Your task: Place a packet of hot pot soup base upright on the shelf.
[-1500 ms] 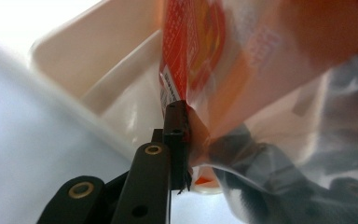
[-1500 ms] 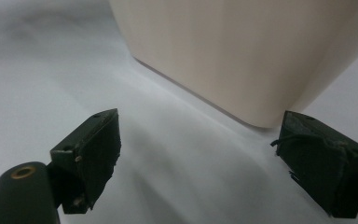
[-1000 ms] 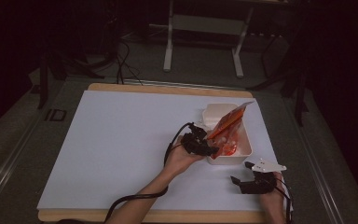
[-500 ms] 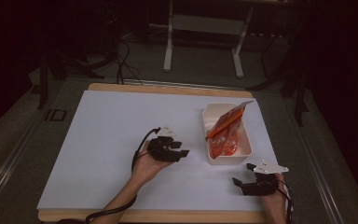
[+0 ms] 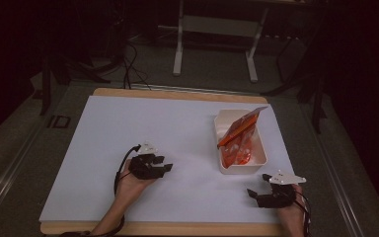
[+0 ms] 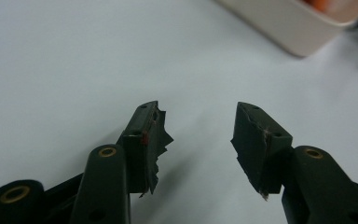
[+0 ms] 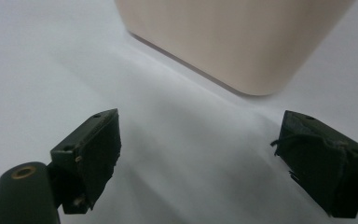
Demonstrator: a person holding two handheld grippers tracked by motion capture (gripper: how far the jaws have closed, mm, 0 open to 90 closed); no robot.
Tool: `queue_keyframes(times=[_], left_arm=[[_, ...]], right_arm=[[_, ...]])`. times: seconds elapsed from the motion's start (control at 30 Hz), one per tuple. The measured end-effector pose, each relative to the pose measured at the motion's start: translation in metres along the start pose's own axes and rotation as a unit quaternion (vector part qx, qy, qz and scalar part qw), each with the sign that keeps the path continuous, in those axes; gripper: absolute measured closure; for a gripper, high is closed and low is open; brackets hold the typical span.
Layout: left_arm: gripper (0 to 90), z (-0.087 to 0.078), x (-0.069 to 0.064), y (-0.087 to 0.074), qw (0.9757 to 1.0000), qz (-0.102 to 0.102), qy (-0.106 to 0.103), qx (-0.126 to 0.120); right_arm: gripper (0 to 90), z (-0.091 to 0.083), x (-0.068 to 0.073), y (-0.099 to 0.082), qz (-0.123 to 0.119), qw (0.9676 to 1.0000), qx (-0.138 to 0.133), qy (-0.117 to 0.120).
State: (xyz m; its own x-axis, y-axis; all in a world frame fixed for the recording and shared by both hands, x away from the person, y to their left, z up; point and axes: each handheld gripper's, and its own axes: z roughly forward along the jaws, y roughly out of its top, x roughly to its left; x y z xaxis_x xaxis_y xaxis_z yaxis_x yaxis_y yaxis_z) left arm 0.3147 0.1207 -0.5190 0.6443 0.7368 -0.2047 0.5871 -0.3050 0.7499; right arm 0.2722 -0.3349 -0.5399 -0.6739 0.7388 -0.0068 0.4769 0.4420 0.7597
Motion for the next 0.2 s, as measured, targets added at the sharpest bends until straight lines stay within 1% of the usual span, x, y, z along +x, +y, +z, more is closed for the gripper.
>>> queue_keyframes(times=[0.03,0.07,0.1,0.17,0.2], left_arm=[[51.8,-0.0017,0.0034,-0.0025,1.0000,-0.006,0.003,0.000],[51.8,-0.0017,0.0034,-0.0025,1.0000,-0.006,0.003,0.000],[51.8,-0.0052,0.0090,-0.0064,0.9999,-0.011,0.008,0.004],[51.7,-0.0088,0.0121,-0.0078,0.9998,-0.008,0.016,0.009],[51.7,-0.0088,0.0121,-0.0078,0.9998,-0.008,0.016,0.009]], right_arm=[[13.2,-0.0003,-0.0004,-0.0002,0.000,1.0000,0.000,-0.001],[13.2,-0.0003,-0.0004,-0.0002,0.000,1.0000,0.000,-0.001],[13.2,-0.0004,-0.0008,-0.0004,0.001,1.0000,0.002,-0.003],[13.2,0.0000,-0.0002,-0.0003,-0.001,1.0000,0.006,-0.006],[13.2,0.0000,-0.0002,-0.0003,-0.001,1.0000,0.006,-0.006]])
